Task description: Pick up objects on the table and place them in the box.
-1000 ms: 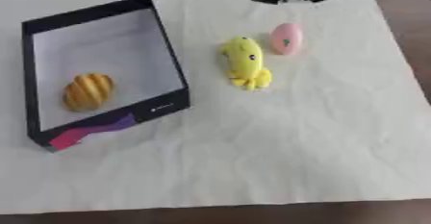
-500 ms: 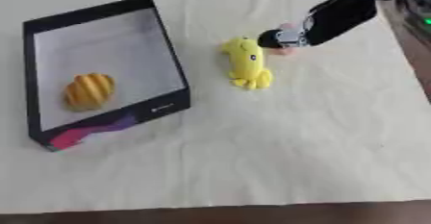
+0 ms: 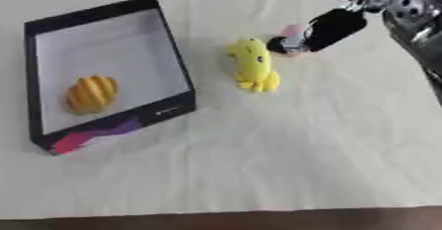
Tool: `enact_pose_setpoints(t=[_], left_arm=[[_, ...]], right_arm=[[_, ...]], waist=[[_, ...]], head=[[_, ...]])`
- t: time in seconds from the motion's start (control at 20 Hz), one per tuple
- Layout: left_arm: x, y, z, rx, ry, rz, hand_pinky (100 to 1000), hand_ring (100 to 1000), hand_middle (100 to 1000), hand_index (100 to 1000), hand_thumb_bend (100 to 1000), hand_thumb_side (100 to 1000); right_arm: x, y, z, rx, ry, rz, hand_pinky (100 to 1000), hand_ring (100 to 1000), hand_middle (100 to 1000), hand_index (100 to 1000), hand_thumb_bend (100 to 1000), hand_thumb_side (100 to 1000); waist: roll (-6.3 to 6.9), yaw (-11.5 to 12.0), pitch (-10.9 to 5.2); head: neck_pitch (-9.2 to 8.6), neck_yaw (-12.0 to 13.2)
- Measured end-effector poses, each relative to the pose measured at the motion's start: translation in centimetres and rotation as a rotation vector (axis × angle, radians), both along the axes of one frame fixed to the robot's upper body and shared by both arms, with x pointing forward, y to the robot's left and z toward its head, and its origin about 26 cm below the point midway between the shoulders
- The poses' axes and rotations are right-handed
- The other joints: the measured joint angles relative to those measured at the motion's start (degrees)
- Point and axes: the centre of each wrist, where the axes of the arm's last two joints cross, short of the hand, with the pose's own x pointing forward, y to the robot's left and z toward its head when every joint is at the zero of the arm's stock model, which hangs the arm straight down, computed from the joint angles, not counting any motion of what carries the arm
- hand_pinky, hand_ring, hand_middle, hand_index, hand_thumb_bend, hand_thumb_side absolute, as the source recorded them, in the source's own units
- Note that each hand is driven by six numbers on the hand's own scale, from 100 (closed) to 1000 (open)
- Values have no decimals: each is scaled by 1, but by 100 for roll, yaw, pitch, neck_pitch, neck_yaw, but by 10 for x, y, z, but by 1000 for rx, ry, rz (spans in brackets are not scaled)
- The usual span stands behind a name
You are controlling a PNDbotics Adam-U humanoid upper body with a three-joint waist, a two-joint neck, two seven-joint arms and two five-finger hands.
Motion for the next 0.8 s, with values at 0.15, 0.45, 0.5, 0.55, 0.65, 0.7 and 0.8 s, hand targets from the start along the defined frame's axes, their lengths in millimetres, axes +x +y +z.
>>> enact_pose_setpoints(t=[0.15, 0.45, 0.5, 0.55, 0.65, 0.7, 0.8], left_arm=[[0, 0, 0, 0, 0, 0, 776, 856, 875, 860, 439, 651], [0, -1, -1, -8, 0, -1, 776, 856, 875, 859, 439, 651], [0, -1, -1, -8, 0, -1, 776, 856, 875, 859, 439, 651], [0, -1, -1, -9, 0, -1, 776, 856, 875, 859, 439, 651], [0, -1, -1, -9, 0, -2, 776, 856, 874, 859, 439, 651], [0, -1, -1, -10, 0, -2, 776, 856, 874, 858, 439, 652], [0, -1, -1, -11, 0, -2, 775, 855, 874, 858, 439, 651]], right_arm=[[11, -8, -8, -1, 10, -45, 833, 833, 797, 869, 570, 460], [28, -26, -22, 2, 43, -118, 832, 833, 797, 869, 560, 455], [30, -28, -24, 0, 48, -127, 832, 833, 798, 870, 560, 455], [31, -31, -25, 0, 53, -135, 832, 833, 798, 870, 560, 456], [35, -35, -28, -2, 63, -150, 832, 833, 797, 869, 555, 453], [37, -36, -30, -2, 70, -156, 830, 832, 796, 869, 552, 451], [41, -40, -35, 0, 89, -169, 829, 830, 795, 868, 546, 445]], waist=[[0, 32, 12], [0, 64, 48], [2, 69, 52], [2, 69, 60], [2, 69, 80], [4, 69, 85], [8, 69, 96]], head=[[-5, -14], [-48, -42], [-49, -42], [-49, -43], [-50, -44], [-50, -46], [-51, -47]])
